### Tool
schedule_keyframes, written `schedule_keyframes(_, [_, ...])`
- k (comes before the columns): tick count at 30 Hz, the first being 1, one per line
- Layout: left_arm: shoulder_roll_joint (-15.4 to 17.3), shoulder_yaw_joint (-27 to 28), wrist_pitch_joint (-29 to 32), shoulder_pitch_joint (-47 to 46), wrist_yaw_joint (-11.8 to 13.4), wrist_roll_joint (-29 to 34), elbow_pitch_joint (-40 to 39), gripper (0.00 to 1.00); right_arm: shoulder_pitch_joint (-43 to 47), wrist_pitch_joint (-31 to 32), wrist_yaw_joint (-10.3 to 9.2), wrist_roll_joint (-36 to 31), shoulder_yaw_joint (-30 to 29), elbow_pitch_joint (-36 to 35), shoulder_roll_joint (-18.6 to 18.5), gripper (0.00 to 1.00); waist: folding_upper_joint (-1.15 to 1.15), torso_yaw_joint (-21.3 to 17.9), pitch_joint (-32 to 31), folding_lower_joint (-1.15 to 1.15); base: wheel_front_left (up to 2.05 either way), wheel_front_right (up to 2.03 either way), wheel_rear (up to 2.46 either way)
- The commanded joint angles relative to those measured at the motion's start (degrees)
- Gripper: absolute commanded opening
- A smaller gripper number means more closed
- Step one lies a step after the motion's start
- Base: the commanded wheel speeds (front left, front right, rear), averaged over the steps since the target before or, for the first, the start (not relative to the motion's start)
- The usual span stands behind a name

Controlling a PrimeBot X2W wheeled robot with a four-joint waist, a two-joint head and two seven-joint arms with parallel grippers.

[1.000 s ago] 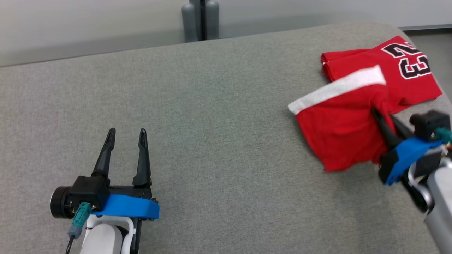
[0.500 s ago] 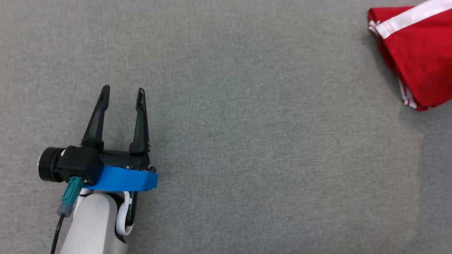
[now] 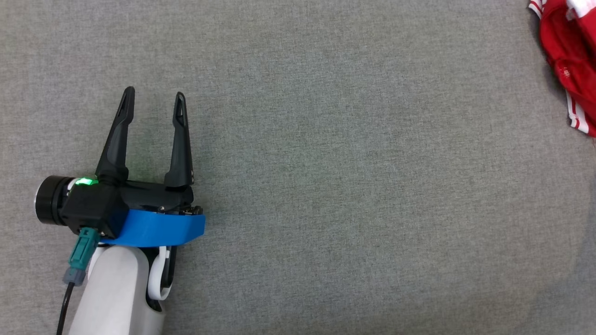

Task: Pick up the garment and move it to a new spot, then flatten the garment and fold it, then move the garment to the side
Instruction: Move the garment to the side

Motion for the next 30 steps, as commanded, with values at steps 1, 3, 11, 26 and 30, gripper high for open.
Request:
schedule_keyframes(1, [0.4, -0.2, 0.3, -0.7, 0.2, 0.2, -0.4, 1.0, -1.2, 0.8, -0.02, -1.2, -0.3, 2.4, 0.8, 0.0, -0.01, 0.0, 0.2, -0.01, 0.0, 0.0, 0.0])
schedule_keyframes(3, [0.6, -0.1, 0.2, -0.6, 0.2, 0.0, -0.4, 1.0, -2.1, 0.1, -0.02, -1.7, -1.3, 4.2, 1.7, 0.0, -0.01, 0.0, 0.2, -0.01, 0.0, 0.0, 0.0])
schedule_keyframes(11, [0.5, -0.2, 0.1, 0.5, 0.9, -0.5, -0.5, 1.0, -3.6, -1.7, -0.02, -3.3, -2.3, 9.0, 3.5, 0.86, -0.01, 0.1, -0.2, -0.01, 0.0, 0.0, 0.0])
schedule_keyframes(26, [-0.6, 1.0, -1.2, 6.0, 1.5, -3.6, 4.8, 1.0, 1.1, -12.4, -0.01, -1.1, -4.4, 8.7, 9.2, 1.0, -0.01, 0.8, -13.2, -0.01, 0.0, 0.0, 0.0])
schedule_keyframes(30, [-0.9, 1.7, -1.5, 9.0, 1.6, -4.5, 6.2, 1.0, 5.8, -14.5, -0.01, 1.5, -4.5, 5.0, 12.2, 1.0, -0.01, 0.9, -18.7, -0.01, 0.0, 0.0, 0.0])
